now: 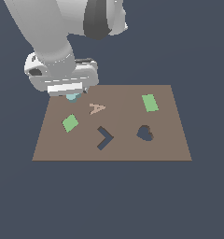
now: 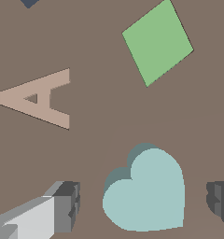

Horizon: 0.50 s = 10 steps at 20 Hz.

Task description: Insert a designated object into the corresponding slot on a board.

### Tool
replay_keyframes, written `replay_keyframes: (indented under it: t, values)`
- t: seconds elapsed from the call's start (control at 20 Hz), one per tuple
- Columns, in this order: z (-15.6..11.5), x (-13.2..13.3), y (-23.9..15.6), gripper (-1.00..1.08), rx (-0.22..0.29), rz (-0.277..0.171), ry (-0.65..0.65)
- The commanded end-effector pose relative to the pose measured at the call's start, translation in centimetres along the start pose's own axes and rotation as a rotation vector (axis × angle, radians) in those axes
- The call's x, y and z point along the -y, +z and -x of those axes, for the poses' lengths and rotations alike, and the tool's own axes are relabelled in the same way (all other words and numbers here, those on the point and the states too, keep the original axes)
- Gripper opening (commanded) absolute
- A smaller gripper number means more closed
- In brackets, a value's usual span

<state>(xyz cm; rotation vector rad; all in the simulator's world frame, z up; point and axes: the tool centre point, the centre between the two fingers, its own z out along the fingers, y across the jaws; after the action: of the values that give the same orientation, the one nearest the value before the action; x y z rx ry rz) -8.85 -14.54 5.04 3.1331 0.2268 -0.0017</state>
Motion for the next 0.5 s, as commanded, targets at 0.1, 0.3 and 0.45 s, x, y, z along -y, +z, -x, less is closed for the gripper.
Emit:
replay_keyframes:
  t: [0.1, 0.3, 0.45]
  values:
    - [0.0, 0.0, 0.5, 1.0, 0.0, 0.0, -0.001]
    - [0.0, 0.0, 1.7, 1.0, -0.001, 0.0, -0.003]
    - [0.0, 0.0, 2.1, 1.0, -0.001, 0.0, -0.003]
